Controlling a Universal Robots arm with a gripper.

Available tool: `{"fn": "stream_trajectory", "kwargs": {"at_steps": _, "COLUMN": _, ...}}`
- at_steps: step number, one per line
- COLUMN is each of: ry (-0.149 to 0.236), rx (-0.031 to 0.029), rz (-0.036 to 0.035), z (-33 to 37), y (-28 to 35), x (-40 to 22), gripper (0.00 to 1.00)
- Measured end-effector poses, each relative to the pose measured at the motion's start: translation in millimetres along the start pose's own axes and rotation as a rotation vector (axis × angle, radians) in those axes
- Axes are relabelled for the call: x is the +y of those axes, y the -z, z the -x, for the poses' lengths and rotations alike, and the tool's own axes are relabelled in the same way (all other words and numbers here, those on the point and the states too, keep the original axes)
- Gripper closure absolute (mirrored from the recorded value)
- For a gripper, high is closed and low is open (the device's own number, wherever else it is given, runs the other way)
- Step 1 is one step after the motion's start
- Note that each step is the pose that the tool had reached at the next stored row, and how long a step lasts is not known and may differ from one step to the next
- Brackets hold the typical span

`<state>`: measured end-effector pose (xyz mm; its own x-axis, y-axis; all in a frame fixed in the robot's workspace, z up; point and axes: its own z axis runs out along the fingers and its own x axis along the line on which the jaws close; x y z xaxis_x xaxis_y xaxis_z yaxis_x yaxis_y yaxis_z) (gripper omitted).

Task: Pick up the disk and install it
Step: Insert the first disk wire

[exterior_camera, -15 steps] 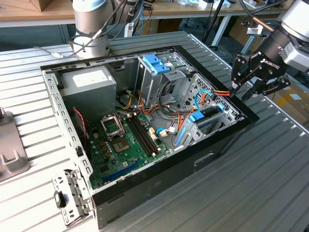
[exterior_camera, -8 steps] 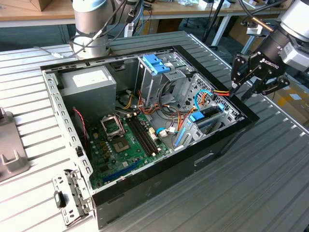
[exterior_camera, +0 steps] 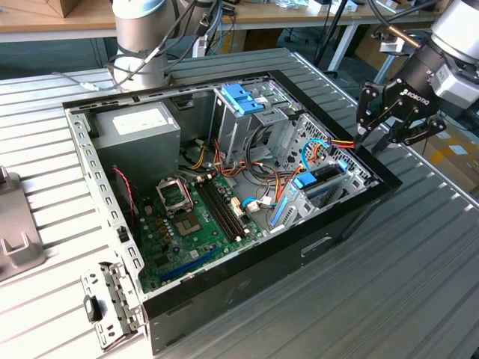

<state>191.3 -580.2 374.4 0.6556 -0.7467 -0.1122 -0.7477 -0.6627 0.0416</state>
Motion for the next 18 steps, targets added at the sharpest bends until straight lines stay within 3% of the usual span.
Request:
{"fn": "stream_trajectory", "kwargs": {"at_steps": 8, "ry": 0.031, "rx": 0.0011, "rz": 0.0034, "z": 3.7, "y": -3.8, "x": -8.3, "gripper": 0.58}}
{"fn": "stream_trajectory", "kwargs": {"at_steps": 18, "ry": 0.032, "rx": 0.0014, "rz": 0.0037, "z": -1.4, "y": -6.8, "x": -15.0, "gripper": 0.58}}
